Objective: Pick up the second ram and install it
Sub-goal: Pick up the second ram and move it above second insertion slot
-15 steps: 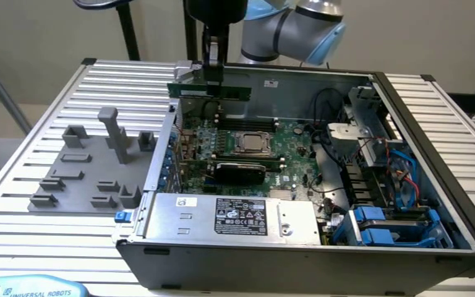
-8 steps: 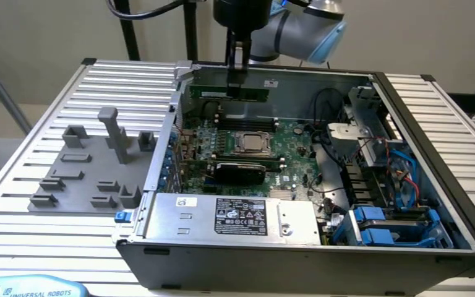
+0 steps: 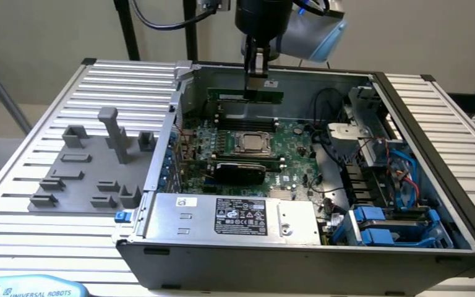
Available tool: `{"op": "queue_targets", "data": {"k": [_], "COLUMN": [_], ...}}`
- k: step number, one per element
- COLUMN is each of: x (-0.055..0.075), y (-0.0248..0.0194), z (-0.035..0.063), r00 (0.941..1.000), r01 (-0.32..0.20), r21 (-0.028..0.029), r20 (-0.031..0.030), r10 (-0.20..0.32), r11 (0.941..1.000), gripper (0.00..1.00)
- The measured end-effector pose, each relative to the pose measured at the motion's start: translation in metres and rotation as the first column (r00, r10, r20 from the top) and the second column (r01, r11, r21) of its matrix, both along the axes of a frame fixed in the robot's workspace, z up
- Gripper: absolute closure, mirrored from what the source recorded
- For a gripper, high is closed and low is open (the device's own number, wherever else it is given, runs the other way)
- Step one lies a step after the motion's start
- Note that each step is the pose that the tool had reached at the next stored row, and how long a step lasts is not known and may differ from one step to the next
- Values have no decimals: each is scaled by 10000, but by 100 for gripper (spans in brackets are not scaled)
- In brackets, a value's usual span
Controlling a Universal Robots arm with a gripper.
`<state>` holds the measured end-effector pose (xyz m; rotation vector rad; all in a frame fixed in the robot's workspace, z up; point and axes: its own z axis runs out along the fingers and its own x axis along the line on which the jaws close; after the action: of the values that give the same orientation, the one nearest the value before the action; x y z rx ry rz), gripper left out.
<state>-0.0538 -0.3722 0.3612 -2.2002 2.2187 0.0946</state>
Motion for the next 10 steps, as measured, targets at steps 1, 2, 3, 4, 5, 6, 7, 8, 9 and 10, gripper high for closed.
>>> {"op": "queue_targets", "data": {"k": [1,2,3,4,5,6,7,8,9,10], "x": [24,46,66,84,101,115,125,129,129,129], "y": [4,7,8,9,10,12,13,13,13,14], "z": [-18,-36,-55,-72,-90,-108,-127,-145,-163,-182], "r00": [10000,10000,10000,10000,9999,9999,9999,9999,9999,9999], "r01": [6,18,43,75,107,128,138,141,142,142], "r21": [0,1,1,1,-1,0,-1,0,-1,0], "r20": [0,0,1,0,0,0,0,0,0,0], "r10": [-6,-18,-43,-75,-107,-128,-138,-141,-142,-142], "r11": [10000,10000,10000,10000,9999,9999,9999,9999,9999,9999], "gripper": [87,87,87,87,87,87,87,87,87,87]}}
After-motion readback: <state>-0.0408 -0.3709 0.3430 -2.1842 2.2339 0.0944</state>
